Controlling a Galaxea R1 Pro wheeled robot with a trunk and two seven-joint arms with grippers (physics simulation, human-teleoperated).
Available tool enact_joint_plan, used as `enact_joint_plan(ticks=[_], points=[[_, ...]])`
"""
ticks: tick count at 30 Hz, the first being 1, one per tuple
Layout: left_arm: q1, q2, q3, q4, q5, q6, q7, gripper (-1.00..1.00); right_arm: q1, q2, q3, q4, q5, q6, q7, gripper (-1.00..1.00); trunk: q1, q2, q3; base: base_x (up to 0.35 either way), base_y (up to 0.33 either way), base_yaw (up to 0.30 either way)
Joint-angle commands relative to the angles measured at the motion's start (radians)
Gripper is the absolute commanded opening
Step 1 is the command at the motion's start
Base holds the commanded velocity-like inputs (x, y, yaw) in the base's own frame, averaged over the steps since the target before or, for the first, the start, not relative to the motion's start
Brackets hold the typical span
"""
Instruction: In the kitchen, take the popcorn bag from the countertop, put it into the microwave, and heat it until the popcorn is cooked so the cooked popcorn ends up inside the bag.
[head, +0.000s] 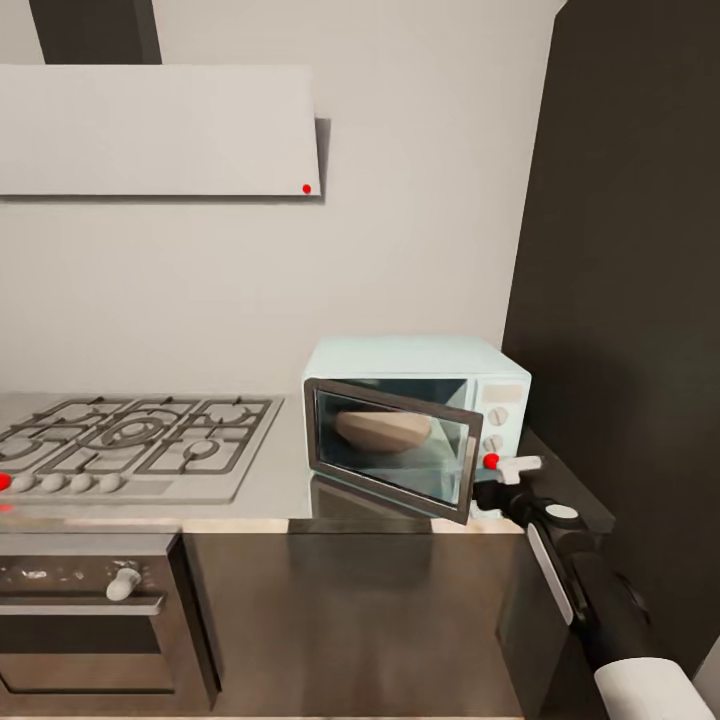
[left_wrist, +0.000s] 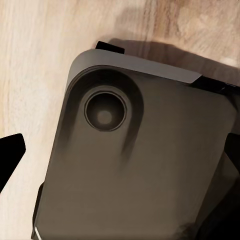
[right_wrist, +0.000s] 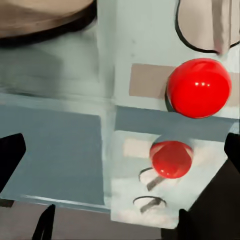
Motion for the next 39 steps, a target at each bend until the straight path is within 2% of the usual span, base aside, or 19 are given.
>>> enact_joint_plan(ticks=[1,2,5,6,9,12,15,24,32,39], points=[[0.000,0.000,-0.001,0.000,0.005,-0.002,0.000,1.00,-0.001,-0.003,-0.001,-0.001,0.001,0.005,0.022,1.00,0.000,-0.001,-0.001,0.002,0.000,0.000],[0.000,0.000,-0.001,0.000,0.005,-0.002,0.000,1.00,-0.001,-0.004,-0.001,-0.001,0.001,0.005,0.032,1.00,0.000,-0.001,-0.001,0.001,0.000,0.000],[0.000,0.000,0.000,0.000,0.006,-0.002,0.000,1.00,-0.001,-0.007,-0.001,-0.002,0.004,0.007,0.122,1.00,0.000,-0.001,-0.001,0.000,0.000,0.000],[0.000,0.000,0.000,0.000,0.006,-0.002,0.000,1.00,-0.001,-0.009,-0.002,-0.005,0.007,0.011,0.172,1.00,0.000,-0.001,-0.001,0.000,0.000,0.000],[0.000,0.000,-0.001,0.000,0.005,-0.002,0.000,1.00,-0.001,-0.011,-0.002,-0.025,0.006,0.040,0.216,1.00,0.000,-0.001,-0.001,0.000,0.000,0.000],[0.000,0.000,0.007,-0.002,0.011,-0.003,0.002,1.00,-0.001,-0.007,-0.001,-0.074,0.005,0.154,0.221,1.00,0.000,-0.001,-0.001,0.000,0.000,0.000],[0.000,-0.001,0.008,-0.003,0.012,-0.003,0.002,1.00,-0.001,-0.004,-0.001,-0.090,0.006,0.199,0.218,1.00,0.000,-0.001,-0.001,-0.020,0.015,0.000],[0.000,-0.002,0.011,-0.002,0.012,-0.002,0.002,1.00,-0.001,0.001,0.000,-0.093,0.010,0.208,0.216,1.00,0.000,-0.001,-0.001,-0.204,0.199,0.000],[0.000,-0.002,0.011,-0.002,0.012,-0.002,0.002,1.00,-0.001,-0.009,0.000,-0.093,0.001,0.206,0.224,1.00,0.000,-0.001,-0.001,-0.233,0.230,0.000],[0.000,-0.002,0.011,-0.002,0.012,-0.002,0.002,1.00,-0.001,-0.003,0.002,-0.089,0.000,0.206,0.224,1.00,0.000,-0.001,-0.001,-0.232,0.229,0.000]])
